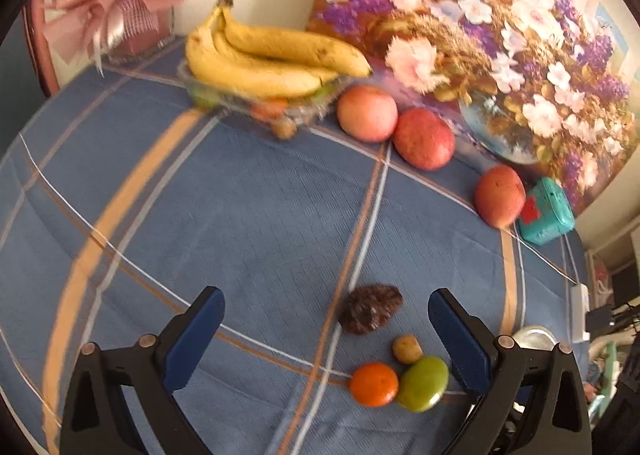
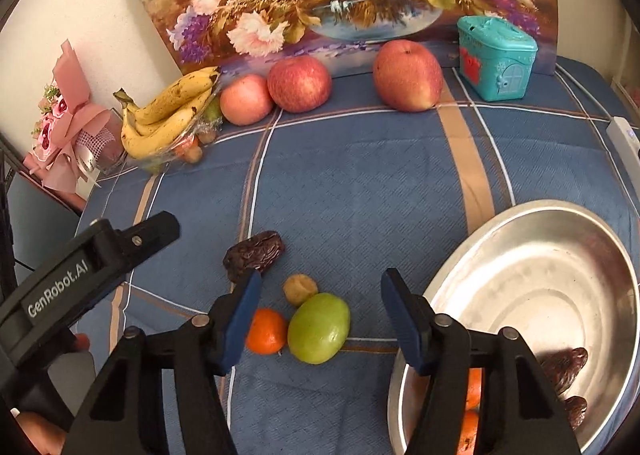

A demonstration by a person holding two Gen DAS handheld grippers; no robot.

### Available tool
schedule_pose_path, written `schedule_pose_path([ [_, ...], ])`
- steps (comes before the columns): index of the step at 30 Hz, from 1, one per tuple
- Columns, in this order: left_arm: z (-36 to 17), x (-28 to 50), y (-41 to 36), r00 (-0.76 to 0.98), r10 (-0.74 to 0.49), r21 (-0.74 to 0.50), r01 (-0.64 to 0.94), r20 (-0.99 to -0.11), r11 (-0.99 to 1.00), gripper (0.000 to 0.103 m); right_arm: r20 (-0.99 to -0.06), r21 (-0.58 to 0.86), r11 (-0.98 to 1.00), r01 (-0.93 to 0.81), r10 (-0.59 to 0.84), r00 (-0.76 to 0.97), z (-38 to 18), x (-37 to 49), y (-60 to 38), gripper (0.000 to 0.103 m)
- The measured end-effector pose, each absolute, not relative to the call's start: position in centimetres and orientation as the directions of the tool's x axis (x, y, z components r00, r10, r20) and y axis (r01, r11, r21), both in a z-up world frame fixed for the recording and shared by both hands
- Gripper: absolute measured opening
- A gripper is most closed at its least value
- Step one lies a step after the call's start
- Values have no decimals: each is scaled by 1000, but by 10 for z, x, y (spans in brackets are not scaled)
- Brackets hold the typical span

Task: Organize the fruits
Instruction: 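Grasp a tangerine with the left tool while the right tool grasps a green mango, then carry the tangerine and mango over the steel plate and open both tools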

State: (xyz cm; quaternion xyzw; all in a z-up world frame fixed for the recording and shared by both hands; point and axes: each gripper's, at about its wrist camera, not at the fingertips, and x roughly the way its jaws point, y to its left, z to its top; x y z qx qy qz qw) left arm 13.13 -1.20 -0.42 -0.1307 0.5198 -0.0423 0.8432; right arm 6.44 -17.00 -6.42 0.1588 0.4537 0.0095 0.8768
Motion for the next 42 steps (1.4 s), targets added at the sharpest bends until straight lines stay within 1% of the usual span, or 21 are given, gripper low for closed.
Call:
schedule_pose_path([
  [2,-10,132,-14,429,-216,-269,-65,-877,961,102,-800,283,951,124,163,577,-68,65,-169,64],
  [7,-38,133,-19,320,-291,-333,-84,-902,939,101,-827,296,946,133,184,531,-83,66,-169,64],
  [10,-50,131,-24,278,-324,-360,-91,-904,928,98,-836,301,944,134,194,513,-90,67,-169,61],
  [12,-55,129,-27,257,-340,-373,-92,-905,923,92,-840,303,943,137,196,506,-93,67,-169,60],
  [13,-58,129,-28,246,-349,-380,-93,-904,920,87,-841,307,942,137,201,502,-96,67,-169,57],
  [14,-59,129,-29,238,-354,-384,-94,-904,918,85,-843,308,941,139,202,499,-97,67,-169,55],
  [18,-60,126,-31,231,-384,-414,-98,-894,905,78,-845,325,935,144,218,489,-103,66,-169,53],
  [21,-61,126,-34,220,-405,-434,-98,-887,896,67,-847,324,935,142,219,484,-108,67,-167,51],
  [22,-63,125,-35,212,-415,-443,-103,-885,891,61,-850,316,938,140,214,481,-108,67,-166,50],
  [23,-63,123,-33,210,-420,-448,-108,-883,887,58,-850,313,940,136,213,481,-109,68,-165,48],
  [24,-64,122,-32,206,-425,-454,-116,-881,884,58,-848,320,938,134,220,482,-109,67,-165,47],
  [25,-65,122,-31,205,-428,-457,-120,-880,881,57,-844,333,933,135,231,484,-109,67,-166,44],
  [29,-66,121,-29,201,-441,-470,-132,-875,873,52,-846,329,935,133,229,482,-108,66,-166,44],
  [31,-67,121,-30,196,-452,-482,-141,-870,865,51,-849,322,937,134,223,478,-107,64,-166,44],
  [36,-68,119,-31,193,-452,-481,-141,-871,865,44,-853,321,935,149,218,474,-106,60,-170,44],
  [38,-70,119,-32,188,-470,-497,-145,-863,855,38,-853,323,935,148,220,474,-105,59,-170,44],
  [42,-70,119,-36,189,-466,-494,-143,-864,858,36,-855,316,938,145,214,473,-105,58,-168,44],
])
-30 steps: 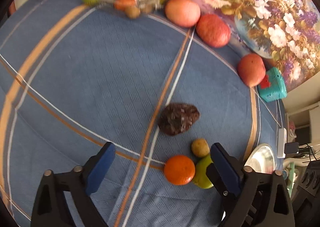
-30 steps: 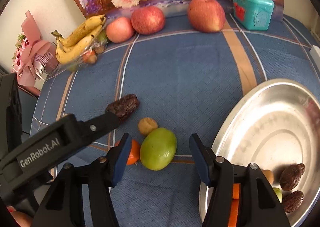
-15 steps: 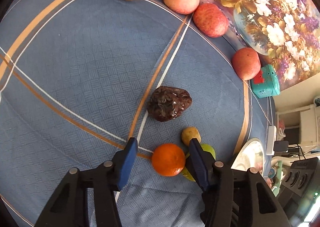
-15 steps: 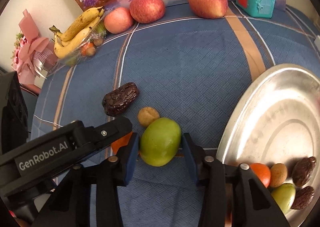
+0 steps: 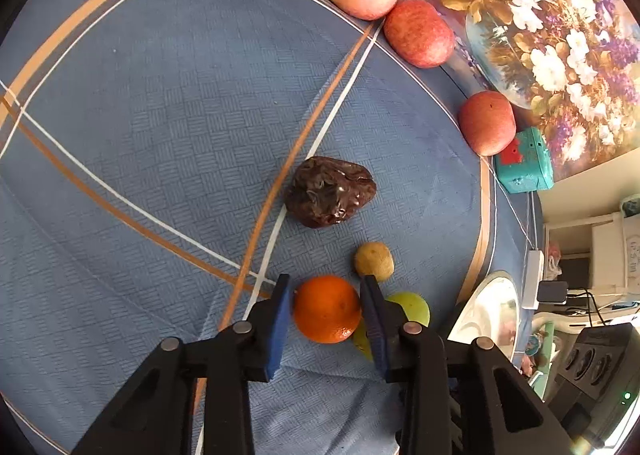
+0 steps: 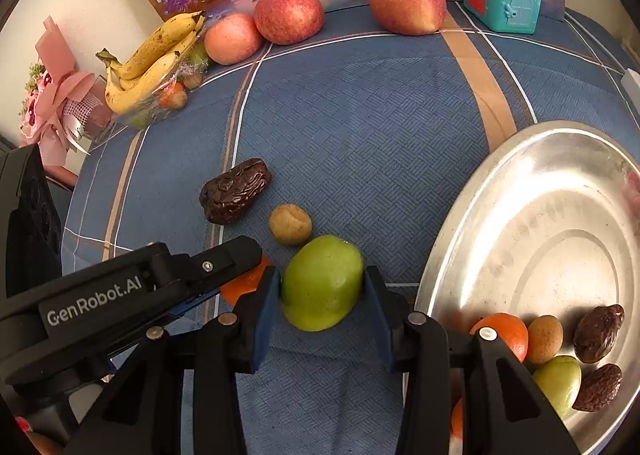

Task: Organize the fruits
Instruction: 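Carry the tangerine and mango over the steel plate and open both tools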

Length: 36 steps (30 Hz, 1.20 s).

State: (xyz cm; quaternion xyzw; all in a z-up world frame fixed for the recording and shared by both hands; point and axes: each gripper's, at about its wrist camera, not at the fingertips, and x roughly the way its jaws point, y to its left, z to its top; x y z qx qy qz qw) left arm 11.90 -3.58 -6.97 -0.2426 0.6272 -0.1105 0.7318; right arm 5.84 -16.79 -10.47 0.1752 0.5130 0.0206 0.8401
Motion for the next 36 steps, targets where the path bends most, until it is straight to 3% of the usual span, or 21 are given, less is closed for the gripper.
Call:
schedule_pose_path([
  [23,-28,112,-4,336,-470,-538,-146,-816,830,36,-807,329,937,120,213,550,-68,45,-170,44],
  [36,-6,108,-14,379,-496,-565,-93,-781,820,36,-789,321,925,204,142,598,-49,30,-202,44],
])
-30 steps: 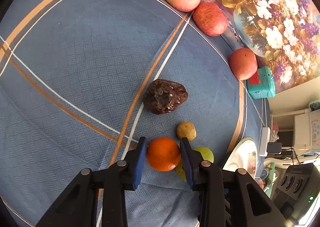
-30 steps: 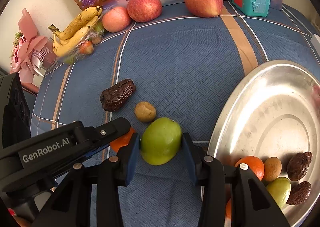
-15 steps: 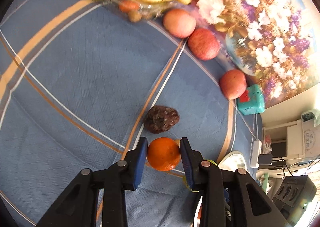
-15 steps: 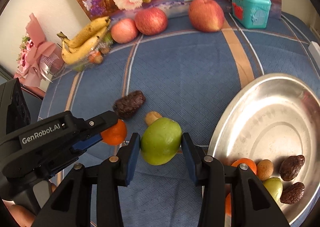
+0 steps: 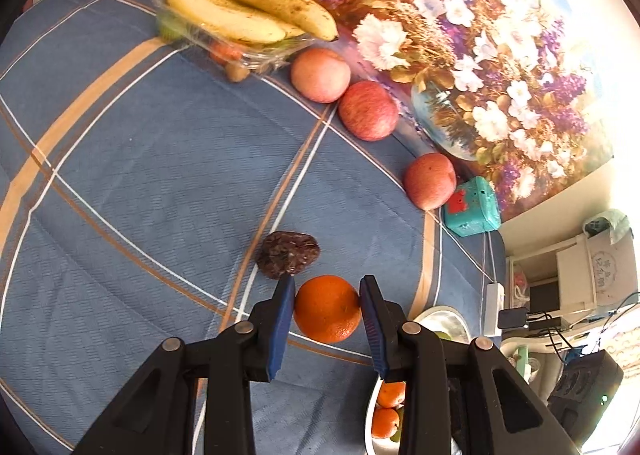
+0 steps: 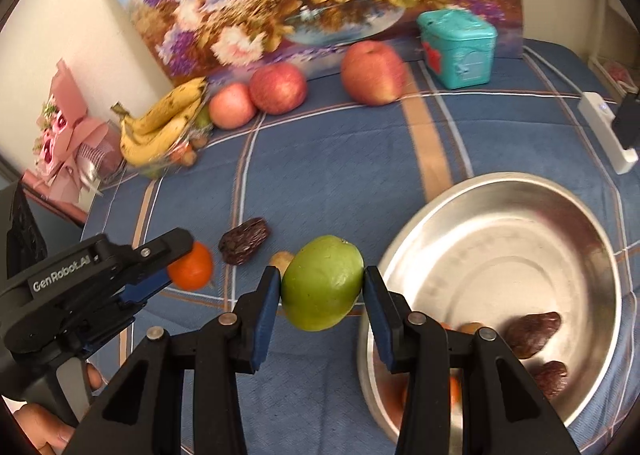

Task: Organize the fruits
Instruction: 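Carry the tangerine and mango over the steel plate and open both tools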

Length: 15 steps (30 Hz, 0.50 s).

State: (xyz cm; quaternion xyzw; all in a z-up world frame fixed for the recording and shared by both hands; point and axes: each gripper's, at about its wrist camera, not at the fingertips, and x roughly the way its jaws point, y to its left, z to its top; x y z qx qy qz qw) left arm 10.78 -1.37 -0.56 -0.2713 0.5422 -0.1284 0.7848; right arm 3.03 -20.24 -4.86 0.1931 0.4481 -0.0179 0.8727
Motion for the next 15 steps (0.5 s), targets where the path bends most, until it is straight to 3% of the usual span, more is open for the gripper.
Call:
schedule_pose_path([
  [15,8,98,-79,316,-543,-540,105,-778,835,36,-815,311,838,448,-7,579,-58,-4,-298,44],
])
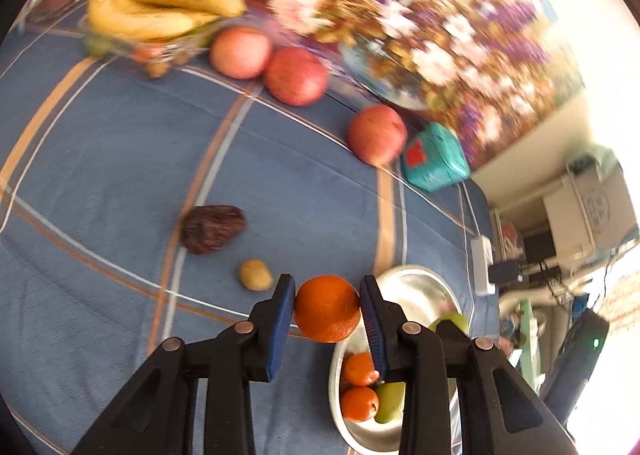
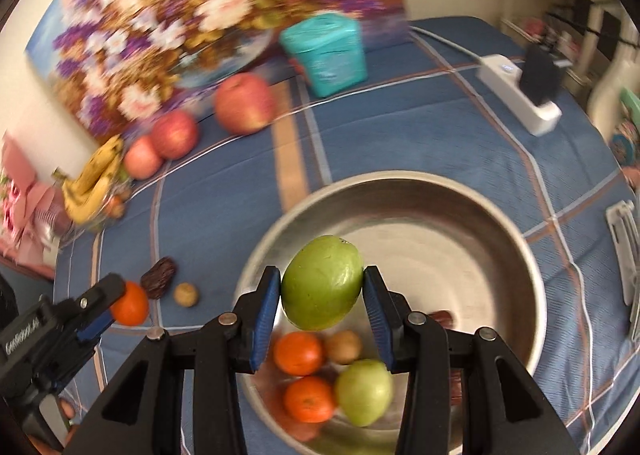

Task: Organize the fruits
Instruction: 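Carry the tangerine and mango over the steel plate and open both tools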

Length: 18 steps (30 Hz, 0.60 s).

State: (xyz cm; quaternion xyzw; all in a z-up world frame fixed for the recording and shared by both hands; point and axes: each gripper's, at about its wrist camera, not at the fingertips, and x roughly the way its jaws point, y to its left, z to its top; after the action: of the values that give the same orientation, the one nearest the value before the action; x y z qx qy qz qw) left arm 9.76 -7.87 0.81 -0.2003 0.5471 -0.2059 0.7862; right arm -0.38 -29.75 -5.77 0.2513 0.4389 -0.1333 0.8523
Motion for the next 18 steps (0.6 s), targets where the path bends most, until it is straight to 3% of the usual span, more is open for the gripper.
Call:
schedule_pose_path([
  [11,0,78,-145,214,-594,-527,300,-775,795,36,-820,345,768,540,-33,572,-63,-23,-337,44],
  [18,-6,76,-152,199,-564,-491,318,-802,811,37,-838,322,785,529,-23,545,-71,-16,-331,44],
])
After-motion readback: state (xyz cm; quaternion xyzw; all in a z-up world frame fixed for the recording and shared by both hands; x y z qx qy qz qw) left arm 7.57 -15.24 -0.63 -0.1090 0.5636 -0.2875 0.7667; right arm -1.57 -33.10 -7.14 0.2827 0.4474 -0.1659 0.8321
